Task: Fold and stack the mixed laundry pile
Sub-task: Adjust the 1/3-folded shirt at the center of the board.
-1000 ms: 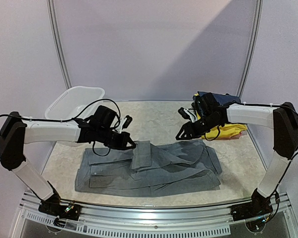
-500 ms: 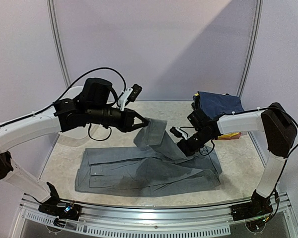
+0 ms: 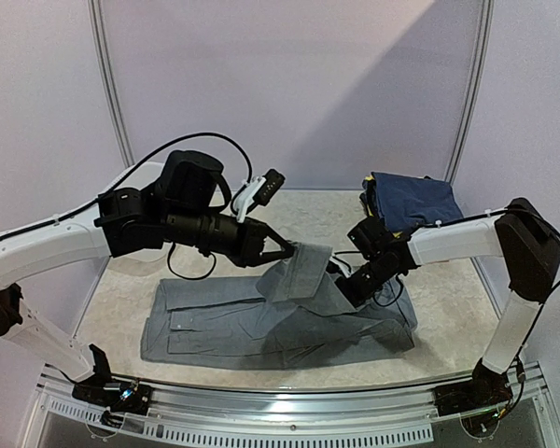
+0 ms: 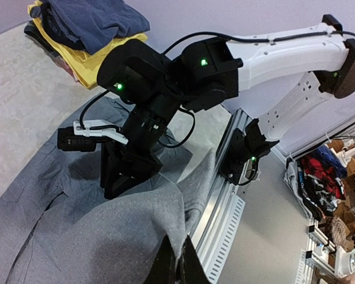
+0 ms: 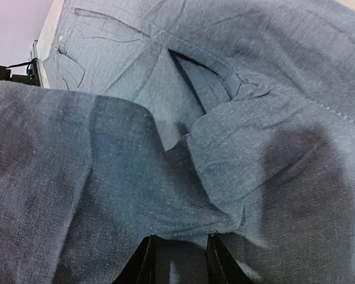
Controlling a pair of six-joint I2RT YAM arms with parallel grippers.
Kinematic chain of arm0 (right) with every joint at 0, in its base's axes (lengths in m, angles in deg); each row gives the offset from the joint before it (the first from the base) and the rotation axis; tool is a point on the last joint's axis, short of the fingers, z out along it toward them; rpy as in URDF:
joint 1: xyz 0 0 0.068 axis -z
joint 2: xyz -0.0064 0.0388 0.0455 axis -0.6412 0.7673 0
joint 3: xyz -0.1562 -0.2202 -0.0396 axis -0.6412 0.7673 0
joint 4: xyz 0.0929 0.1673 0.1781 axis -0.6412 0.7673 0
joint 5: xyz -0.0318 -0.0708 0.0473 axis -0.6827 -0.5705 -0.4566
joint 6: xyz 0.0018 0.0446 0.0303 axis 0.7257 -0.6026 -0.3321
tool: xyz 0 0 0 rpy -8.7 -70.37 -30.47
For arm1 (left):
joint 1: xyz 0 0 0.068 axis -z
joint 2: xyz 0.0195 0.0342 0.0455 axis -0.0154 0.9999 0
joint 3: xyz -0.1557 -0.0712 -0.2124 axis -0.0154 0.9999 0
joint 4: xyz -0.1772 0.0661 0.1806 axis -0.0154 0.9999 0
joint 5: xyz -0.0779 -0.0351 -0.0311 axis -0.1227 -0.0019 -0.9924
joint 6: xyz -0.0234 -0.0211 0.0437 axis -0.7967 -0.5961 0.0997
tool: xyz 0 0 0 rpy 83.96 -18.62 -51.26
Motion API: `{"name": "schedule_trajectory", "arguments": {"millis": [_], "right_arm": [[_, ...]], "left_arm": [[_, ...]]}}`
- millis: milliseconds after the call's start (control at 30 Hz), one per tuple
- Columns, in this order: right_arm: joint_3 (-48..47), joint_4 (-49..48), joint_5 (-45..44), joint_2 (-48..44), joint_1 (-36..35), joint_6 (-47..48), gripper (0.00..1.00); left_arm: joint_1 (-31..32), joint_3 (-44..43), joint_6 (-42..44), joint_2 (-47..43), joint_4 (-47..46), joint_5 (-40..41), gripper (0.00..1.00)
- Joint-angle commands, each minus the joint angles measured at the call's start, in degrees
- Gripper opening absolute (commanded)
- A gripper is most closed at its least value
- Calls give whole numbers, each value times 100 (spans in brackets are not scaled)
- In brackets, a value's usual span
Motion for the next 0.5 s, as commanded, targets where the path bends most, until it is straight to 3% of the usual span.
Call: {"name": "schedule_trajectory", "arguments": {"millis": [0, 200, 333, 467], "right_arm": [[-47, 198, -564, -389, 9, 59, 32], [-308, 667, -1362, -632, 115, 58, 42], [-480, 850, -1965, -689, 352, -103, 44], [-557, 762, -2165, -822, 522, -271, 45]], "left_arm": [[72, -48, -493, 34, -12, 323, 0], [-177, 360, -1174, -14, -288, 783, 0], [-625, 1007, -1950, -31, -1347, 274, 0], [-1021, 1329, -2301, -28, -1597, 345, 0]]}}
